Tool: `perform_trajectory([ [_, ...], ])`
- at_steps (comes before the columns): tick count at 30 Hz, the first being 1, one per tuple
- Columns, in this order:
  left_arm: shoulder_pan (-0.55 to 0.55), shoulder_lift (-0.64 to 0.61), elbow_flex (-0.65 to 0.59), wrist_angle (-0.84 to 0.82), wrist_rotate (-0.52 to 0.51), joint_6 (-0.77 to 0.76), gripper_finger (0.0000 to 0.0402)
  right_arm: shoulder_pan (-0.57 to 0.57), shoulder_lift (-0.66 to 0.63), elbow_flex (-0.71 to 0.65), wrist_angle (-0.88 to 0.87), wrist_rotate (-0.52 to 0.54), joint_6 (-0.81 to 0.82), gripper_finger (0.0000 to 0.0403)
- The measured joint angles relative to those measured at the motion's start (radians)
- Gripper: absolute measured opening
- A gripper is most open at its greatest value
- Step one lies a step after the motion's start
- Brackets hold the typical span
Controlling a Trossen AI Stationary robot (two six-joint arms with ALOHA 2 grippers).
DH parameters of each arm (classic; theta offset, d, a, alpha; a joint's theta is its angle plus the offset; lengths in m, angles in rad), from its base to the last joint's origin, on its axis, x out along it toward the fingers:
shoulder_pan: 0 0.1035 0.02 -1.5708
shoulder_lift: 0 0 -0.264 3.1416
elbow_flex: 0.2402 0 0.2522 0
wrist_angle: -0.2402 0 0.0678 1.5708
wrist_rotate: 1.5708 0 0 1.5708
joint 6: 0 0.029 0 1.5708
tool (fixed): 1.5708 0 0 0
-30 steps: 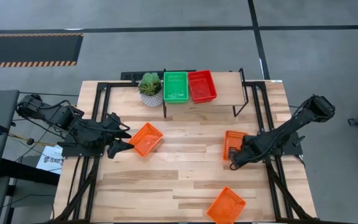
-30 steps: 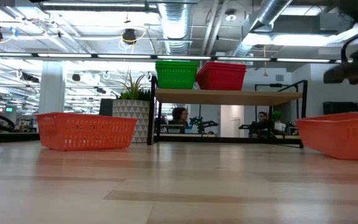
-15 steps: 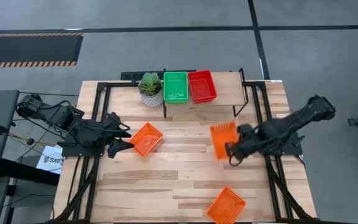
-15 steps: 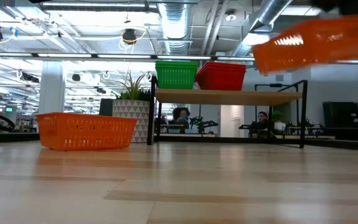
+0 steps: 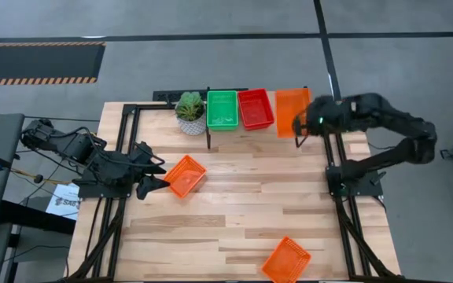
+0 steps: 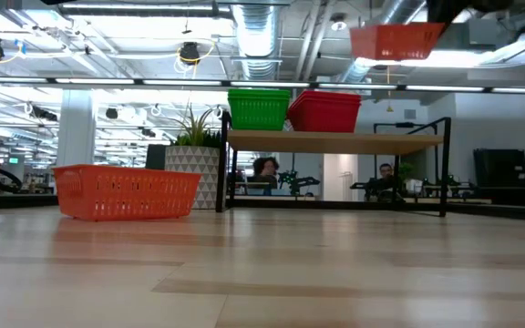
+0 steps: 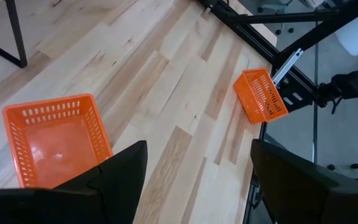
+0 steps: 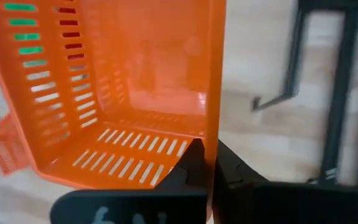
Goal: Stack baskets on shelf by color
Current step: Put the top right orange bin on the shelf
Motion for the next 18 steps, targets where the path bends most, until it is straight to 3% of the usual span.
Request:
perform_trajectory([
  [10,0.0,0.0,0.0,-0.023,-0.001,0.003,0.0274,-0.489,0.058,0.0,0.099,-0.23,-0.458,0.0004],
  [18,0.0,0.0,0.0,-0.022,-0.001,-0.013,0.0274,-0.652,0.21,-0.001,0.13,-0.366,-0.667,0.0004],
])
